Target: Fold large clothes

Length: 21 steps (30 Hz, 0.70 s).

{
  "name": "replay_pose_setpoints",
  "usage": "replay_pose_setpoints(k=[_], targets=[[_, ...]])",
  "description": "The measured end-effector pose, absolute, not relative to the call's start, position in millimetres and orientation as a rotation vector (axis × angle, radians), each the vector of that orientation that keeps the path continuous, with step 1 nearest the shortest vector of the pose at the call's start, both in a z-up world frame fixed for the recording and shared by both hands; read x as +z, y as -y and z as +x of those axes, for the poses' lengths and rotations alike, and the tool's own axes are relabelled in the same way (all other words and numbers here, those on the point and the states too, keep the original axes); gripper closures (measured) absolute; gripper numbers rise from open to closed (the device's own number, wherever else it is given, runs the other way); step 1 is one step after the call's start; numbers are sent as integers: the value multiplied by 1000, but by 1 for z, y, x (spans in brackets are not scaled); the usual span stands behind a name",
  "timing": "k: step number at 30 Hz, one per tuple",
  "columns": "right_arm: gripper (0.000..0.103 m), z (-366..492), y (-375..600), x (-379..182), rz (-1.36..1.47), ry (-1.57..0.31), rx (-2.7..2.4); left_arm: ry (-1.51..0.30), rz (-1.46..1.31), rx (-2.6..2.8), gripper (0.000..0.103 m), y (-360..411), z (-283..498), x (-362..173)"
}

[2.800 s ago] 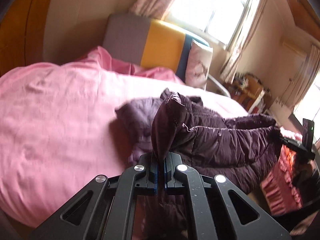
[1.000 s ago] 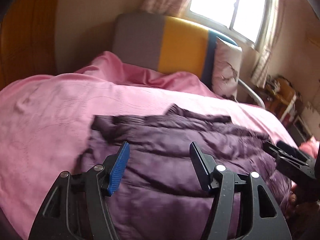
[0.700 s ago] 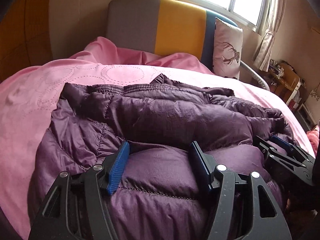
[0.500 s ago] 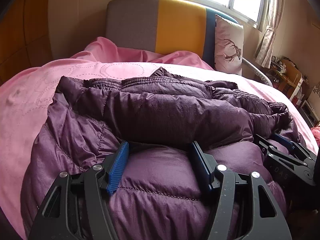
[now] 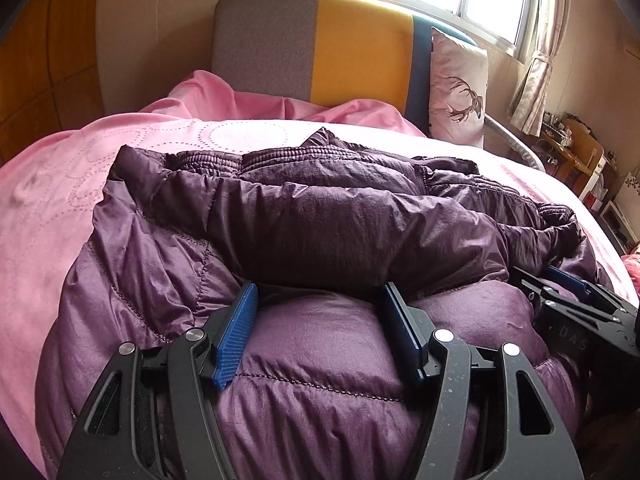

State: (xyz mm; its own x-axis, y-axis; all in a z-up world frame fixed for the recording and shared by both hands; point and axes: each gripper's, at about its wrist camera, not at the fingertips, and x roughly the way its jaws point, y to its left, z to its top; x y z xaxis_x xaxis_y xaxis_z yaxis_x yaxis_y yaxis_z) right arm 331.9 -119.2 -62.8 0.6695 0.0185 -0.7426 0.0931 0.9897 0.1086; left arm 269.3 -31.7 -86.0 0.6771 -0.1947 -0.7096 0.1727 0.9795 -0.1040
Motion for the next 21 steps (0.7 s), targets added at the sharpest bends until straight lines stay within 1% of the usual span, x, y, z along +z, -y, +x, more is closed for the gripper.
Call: replay_pose_setpoints(k=[3,5,8,12,15,17,19,21], targets=[[33,317,126,-47,144,-807,-25,-790,-30,-224,40,25,261,-75],[27,303,133,-38,140,-778,-47,-771,-47,-234,40,17,251,-65],[27,284,152,-31,192,-758,-54,-721,-102,-246,38,-8,236,-55],[29,262,172,-32,200,-752,-89,-713,-193,-181,38,-52,223,-52],[31,260,181,-42,194,-791,-110,-744,-190,-129,38,-74,217,-62],[30,262,187,-53,238,-811,-93,-802,-234,-145,32,-87,220,-81],[30,265,190,-58,246,-807,-88,-845,-311,-176,30,-96,224,-98],[29,268,192,-62,250,-811,-93,-835,-295,-172,27,-94,224,-101]])
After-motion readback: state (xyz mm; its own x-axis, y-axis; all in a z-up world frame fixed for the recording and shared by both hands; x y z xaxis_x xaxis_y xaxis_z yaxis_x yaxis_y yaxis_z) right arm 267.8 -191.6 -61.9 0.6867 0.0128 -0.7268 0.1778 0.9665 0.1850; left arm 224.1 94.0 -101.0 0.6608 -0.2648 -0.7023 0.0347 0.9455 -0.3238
